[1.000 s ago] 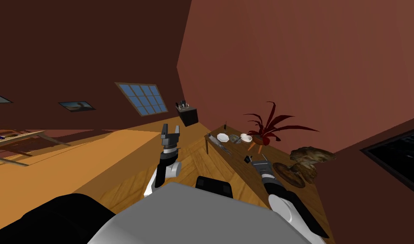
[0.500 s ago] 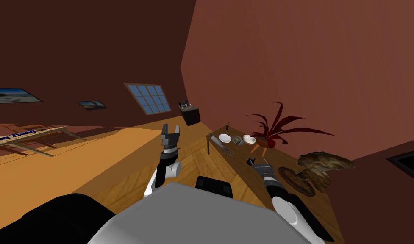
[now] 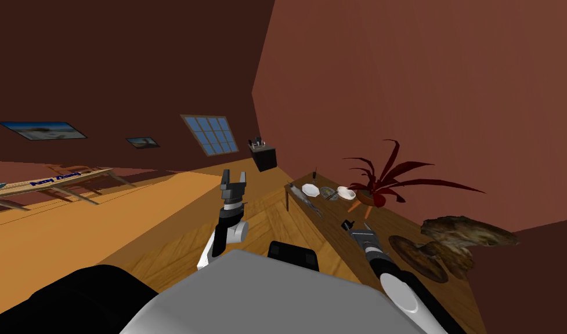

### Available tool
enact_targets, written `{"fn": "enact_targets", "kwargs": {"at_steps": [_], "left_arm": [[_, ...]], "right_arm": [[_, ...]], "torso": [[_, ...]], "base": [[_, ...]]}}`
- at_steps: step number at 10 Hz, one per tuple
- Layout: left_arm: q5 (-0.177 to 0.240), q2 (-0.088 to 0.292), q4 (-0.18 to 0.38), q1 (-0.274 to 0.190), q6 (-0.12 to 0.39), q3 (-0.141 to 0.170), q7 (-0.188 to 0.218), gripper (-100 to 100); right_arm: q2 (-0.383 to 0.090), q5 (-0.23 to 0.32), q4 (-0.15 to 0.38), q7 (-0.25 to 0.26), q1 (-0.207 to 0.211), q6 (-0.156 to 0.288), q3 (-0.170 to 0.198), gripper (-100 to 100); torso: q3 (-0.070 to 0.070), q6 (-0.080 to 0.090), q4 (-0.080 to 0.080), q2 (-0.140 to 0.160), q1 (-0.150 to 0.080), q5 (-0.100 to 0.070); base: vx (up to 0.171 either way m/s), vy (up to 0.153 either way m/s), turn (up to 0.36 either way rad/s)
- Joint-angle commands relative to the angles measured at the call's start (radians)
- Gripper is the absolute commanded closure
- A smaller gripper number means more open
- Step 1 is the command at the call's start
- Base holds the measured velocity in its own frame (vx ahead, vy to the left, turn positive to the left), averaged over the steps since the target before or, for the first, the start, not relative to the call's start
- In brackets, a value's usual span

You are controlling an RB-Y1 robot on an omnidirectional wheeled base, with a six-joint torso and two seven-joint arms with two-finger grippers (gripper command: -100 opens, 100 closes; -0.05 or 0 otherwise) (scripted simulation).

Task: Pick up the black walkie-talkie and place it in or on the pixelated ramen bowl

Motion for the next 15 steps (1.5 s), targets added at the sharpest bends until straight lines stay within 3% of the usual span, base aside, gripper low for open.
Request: {"fn": "enact_targets", "kwargs": {"at_steps": [1, 2, 4, 7, 9, 14, 15], "left_arm": [[0.0, 0.0, 0.0, 0.0, 0.0, 0.0, 0.0, 0], [0.0, 0.0, 0.0, 0.0, 0.0, 0.0, 0.0, 0], [0.0, 0.0, 0.0, 0.0, 0.0, 0.0, 0.0, 0], [0.0, 0.0, 0.0, 0.0, 0.0, 0.0, 0.0, 0], [0.0, 0.0, 0.0, 0.0, 0.0, 0.0, 0.0, 0], [0.0, 0.0, 0.0, 0.0, 0.0, 0.0, 0.0, 0], [0.0, 0.0, 0.0, 0.0, 0.0, 0.0, 0.0, 0]], "right_arm": [[-0.005, -0.05, 0.02, -0.008, -0.004, 0.011, -0.002, -100], [-0.023, -0.081, 0.056, -0.024, -0.007, 0.031, -0.005, -100], [-0.023, -0.124, 0.056, -0.024, -0.007, 0.031, -0.005, -100], [-0.059, -0.215, 0.125, -0.054, -0.012, 0.069, -0.01, -100], [-0.059, -0.252, 0.125, -0.054, -0.012, 0.069, -0.01, -100], [-0.109, -0.406, 0.221, -0.094, -0.02, 0.121, -0.016, -100], [-0.109, -0.446, 0.221, -0.022, -0.02, 0.121, -0.016, -100]], "torso": [[0.0, 0.0, 0.0, 0.0, 0.0, 0.0], [0.0, 0.0, 0.0, 0.0, 0.0, 0.0], [0.0, 0.0, 0.0, 0.0, 0.0, 0.0], [0.0, 0.0, 0.0, 0.0, 0.0, 0.0], [0.0, 0.001, 0.0, 0.0, 0.0, 0.0], [0.0, 0.001, 0.0, 0.0, 0.0, 0.0], [0.0, 0.0, 0.0, 0.0, 0.0, 0.0]], "base": [[0.006, -0.008, 0.067], [0.008, -0.005, 0.128], [0.004, -0.003, 0.041], [0.005, -0.003, 0.124], [0.005, -0.006, 0.014], [0.006, -0.003, 0.108], [0.007, -0.006, 0.055]]}}
